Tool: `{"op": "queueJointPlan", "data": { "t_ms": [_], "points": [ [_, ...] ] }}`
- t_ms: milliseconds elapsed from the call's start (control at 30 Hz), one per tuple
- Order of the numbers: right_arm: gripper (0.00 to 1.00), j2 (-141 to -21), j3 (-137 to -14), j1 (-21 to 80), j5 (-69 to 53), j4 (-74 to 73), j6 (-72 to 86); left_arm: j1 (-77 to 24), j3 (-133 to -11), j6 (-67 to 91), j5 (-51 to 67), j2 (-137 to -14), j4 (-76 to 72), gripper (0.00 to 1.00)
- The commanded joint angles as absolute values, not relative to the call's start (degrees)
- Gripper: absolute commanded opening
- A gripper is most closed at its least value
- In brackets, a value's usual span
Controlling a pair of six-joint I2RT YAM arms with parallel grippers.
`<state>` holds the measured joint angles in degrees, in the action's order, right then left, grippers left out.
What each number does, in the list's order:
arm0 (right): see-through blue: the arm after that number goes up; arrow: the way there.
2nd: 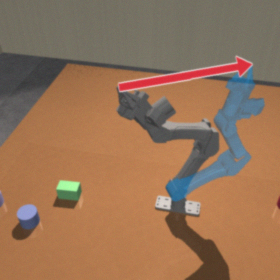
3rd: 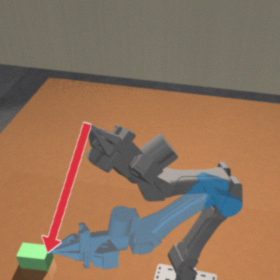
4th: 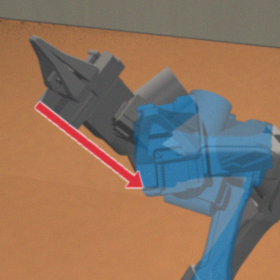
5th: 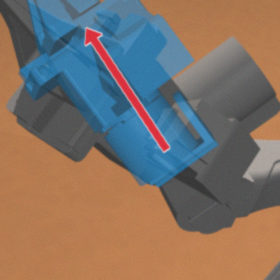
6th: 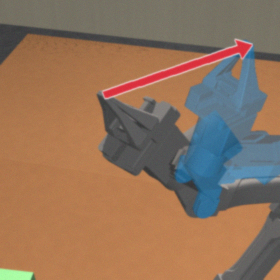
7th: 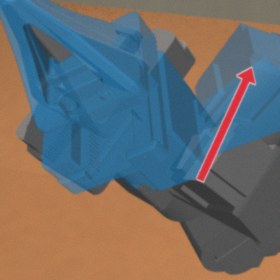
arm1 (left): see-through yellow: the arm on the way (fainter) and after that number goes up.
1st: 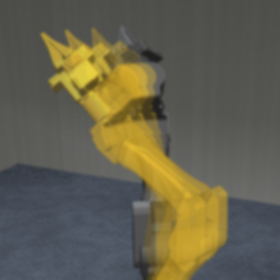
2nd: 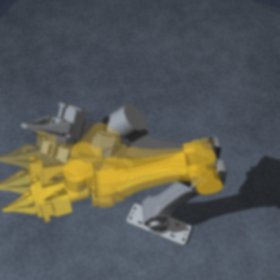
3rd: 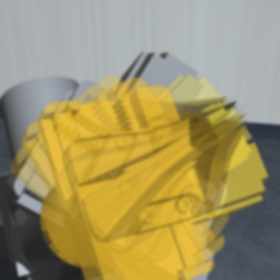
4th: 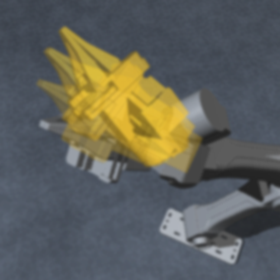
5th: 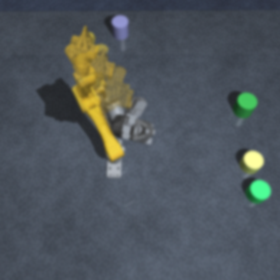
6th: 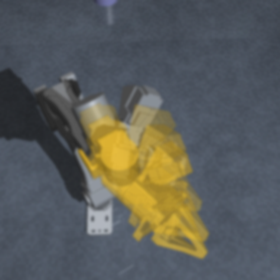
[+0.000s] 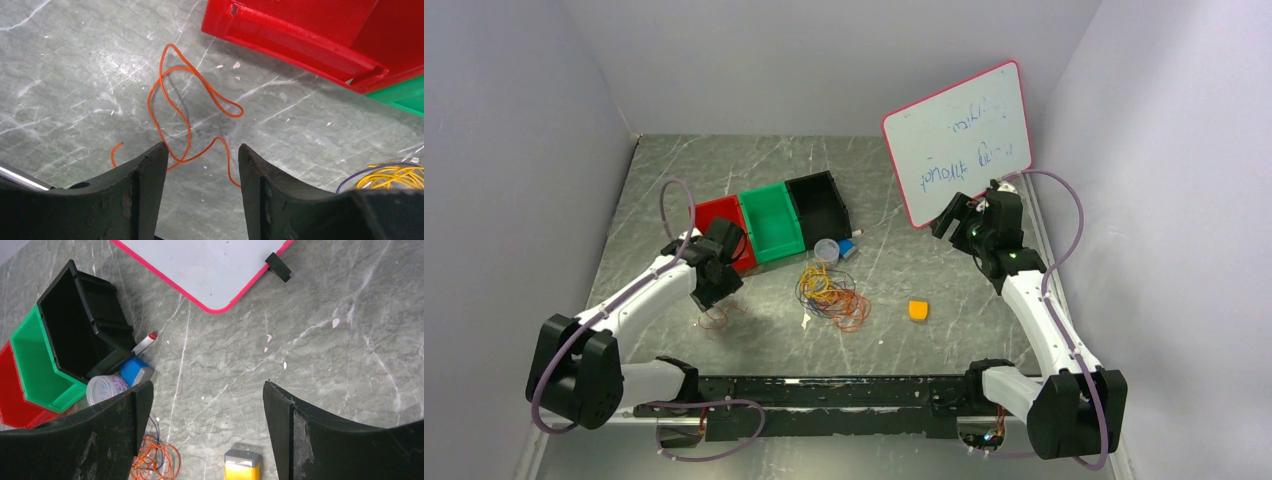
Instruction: Untangle the cables
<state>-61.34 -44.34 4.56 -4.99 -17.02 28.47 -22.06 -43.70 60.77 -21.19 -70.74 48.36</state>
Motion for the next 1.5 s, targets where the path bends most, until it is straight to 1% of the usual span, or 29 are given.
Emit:
{"op": "queueJointPlan", "data": {
  "t_ms": [0, 367, 600, 867, 1200, 1333, 1467],
  "points": [
    [0.84, -61.2, -44.5, 4.9, -5.3, -16.5, 28.0, -21.8, -42.6, 57.8, -20.0, -71.3, 44.3, 0.58],
    [0.84, -62.0, -44.0, 4.9, -6.0, -15.6, 28.5, -21.8, -40.4, 57.3, -19.0, -73.6, 44.4, 0.57],
    [0.84, -62.4, -43.9, 4.9, -6.2, -15.4, 28.6, -21.8, -38.7, 55.3, -16.8, -75.2, 41.1, 0.51],
    [0.84, -62.5, -43.8, 4.9, -6.2, -15.4, 28.7, -21.8, -38.1, 54.2, -16.7, -75.7, 39.6, 0.38],
    [0.84, -62.4, -43.9, 4.9, -6.2, -15.1, 29.2, -21.8, -39.8, 52.9, -19.0, -74.1, 40.9, 0.08],
    [0.83, -62.0, -43.8, 5.0, -6.1, -14.9, 29.4, -21.9, -42.8, 51.6, -20.1, -72.3, 43.0, 0.07],
    [0.83, -59.2, -43.5, 5.0, -5.1, -14.1, 30.0, -22.9, -49.2, 48.4, -22.0, -68.5, 46.8, 0.07]
  ]
}}
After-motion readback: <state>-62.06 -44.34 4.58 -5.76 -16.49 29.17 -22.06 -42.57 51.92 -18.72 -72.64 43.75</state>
